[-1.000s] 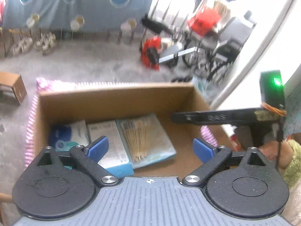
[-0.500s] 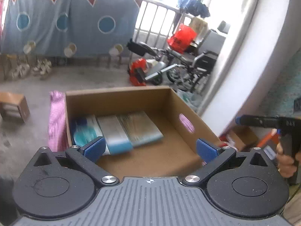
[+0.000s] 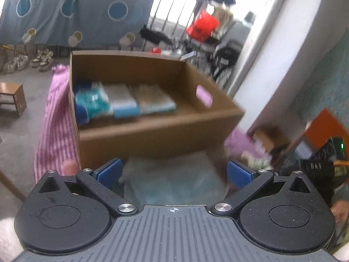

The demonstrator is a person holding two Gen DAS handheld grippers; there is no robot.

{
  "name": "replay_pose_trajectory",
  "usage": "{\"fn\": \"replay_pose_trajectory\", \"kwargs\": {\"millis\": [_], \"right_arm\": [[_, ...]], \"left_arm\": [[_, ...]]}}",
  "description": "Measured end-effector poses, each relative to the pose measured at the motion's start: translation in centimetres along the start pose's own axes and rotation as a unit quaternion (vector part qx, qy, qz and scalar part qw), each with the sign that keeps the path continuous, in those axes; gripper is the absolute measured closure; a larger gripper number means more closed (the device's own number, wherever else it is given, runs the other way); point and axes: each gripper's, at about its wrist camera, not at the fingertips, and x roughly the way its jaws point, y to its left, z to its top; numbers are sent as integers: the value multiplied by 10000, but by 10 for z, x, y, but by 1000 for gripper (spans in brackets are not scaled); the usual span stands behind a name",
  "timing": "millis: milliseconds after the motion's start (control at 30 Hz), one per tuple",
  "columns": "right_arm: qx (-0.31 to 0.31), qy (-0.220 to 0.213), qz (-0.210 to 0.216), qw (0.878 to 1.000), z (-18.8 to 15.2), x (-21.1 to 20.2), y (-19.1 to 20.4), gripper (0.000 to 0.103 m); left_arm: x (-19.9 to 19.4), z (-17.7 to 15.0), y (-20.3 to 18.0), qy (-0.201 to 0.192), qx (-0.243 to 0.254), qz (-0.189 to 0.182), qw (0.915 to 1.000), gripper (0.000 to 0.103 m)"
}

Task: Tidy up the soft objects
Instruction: 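Move the right gripper down to the blue face-mask pack, then close the right gripper on the edge of the face-mask pack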

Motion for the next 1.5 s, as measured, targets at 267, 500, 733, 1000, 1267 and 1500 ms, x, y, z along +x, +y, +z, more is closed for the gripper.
{"fn": "replay_pose_trajectory", "kwargs": {"millis": [267, 500, 733, 1000, 1267, 1500], "right_arm": [[1281, 473, -62, 9906, -24, 43, -41, 40], [1962, 404, 19, 9797, -39, 63, -64, 45], [2145, 137, 208, 9764, -37, 78, -69, 58], [2277, -74, 476, 9725, -41, 75, -77, 63], [2445, -217, 1040, 9638, -44, 66, -80, 64], [2635, -259, 1305, 9554, -41, 70, -89, 64]], "left_arm": [[32, -41, -11, 421, 252, 496, 9976, 11], [55, -51, -9, 655, 317, 737, 9946, 37], [63, -55, -2, 885, 121, 555, 9945, 38], [56, -57, 0, 916, -5, 351, 9952, 37], [32, -53, -4, 847, -90, -55, 9963, 10], [29, -54, 2, 857, -329, -13, 9958, 24]]}}
